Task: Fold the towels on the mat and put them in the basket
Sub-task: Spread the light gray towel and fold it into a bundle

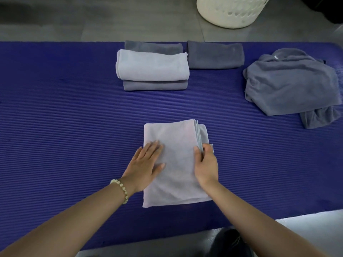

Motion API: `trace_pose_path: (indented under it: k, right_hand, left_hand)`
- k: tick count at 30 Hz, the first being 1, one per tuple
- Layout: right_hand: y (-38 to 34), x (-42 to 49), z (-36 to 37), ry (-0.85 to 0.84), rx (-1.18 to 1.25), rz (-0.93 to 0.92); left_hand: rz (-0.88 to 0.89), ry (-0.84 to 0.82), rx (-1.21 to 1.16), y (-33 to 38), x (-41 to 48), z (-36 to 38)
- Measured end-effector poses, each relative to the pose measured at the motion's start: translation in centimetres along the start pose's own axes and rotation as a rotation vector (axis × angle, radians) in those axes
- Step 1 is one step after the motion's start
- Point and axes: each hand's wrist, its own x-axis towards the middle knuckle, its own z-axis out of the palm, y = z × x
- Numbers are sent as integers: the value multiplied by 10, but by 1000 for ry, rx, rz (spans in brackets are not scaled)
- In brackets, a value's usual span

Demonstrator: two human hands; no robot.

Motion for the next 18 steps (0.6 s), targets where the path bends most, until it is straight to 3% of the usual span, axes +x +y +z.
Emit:
trace_pose_path:
  k: [8, 14, 18]
  right_hand:
    - [33, 4, -18, 40, -60, 83]
    - [40, 10, -27, -29, 78, 161]
    - [45, 10, -34, -143, 64, 143]
  left_hand:
    - [120, 71, 145, 14, 32, 7]
    - [-77, -3, 117, 9, 77, -27]
    - [-98, -96, 114, -2, 96, -44]
